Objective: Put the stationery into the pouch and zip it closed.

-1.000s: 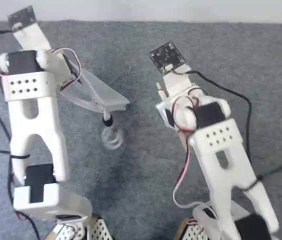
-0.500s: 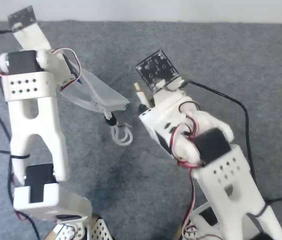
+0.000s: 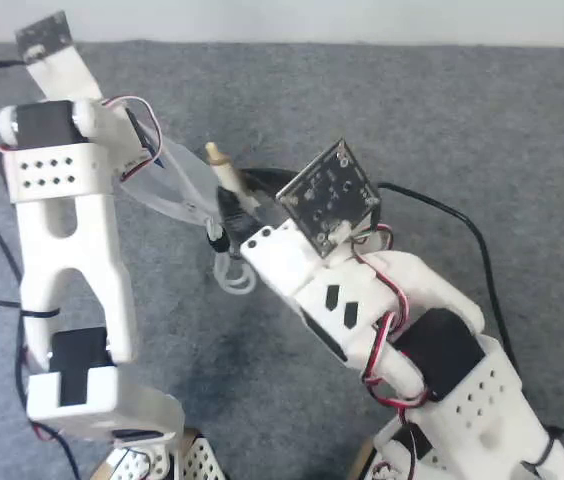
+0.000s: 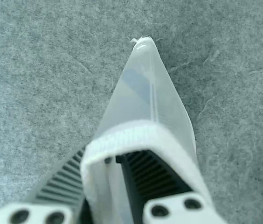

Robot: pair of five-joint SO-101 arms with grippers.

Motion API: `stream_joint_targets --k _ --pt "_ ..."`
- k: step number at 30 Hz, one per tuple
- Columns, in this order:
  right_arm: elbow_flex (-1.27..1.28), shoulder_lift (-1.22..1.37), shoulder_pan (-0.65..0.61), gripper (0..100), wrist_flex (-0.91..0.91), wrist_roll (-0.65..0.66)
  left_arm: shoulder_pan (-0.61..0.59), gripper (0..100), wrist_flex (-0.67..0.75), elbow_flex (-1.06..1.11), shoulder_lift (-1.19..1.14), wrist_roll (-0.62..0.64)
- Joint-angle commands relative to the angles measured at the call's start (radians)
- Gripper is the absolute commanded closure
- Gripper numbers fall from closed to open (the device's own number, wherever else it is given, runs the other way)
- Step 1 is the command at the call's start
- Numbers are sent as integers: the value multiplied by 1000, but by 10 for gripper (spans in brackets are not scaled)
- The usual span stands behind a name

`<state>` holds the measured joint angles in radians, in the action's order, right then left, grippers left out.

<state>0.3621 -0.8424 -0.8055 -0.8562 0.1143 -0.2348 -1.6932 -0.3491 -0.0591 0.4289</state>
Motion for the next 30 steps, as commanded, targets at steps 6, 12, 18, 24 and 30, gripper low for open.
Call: stream_joint_targets --k 6,12,18,24,30 --pt "28 -39 -25 991 236 -9 -12 990 17 -15 23 -11" --pt "233 -125 -22 991 504 -8 -12 990 17 -15 23 -11" --pt "327 -182 -28 992 654 -15 -12 990 18 -15 23 -11" --pt "373 -185 -85 992 759 -15 -12 990 18 -13 23 -11" --pt "471 -131 -130 992 987 -8 -12 990 18 -12 23 -11"
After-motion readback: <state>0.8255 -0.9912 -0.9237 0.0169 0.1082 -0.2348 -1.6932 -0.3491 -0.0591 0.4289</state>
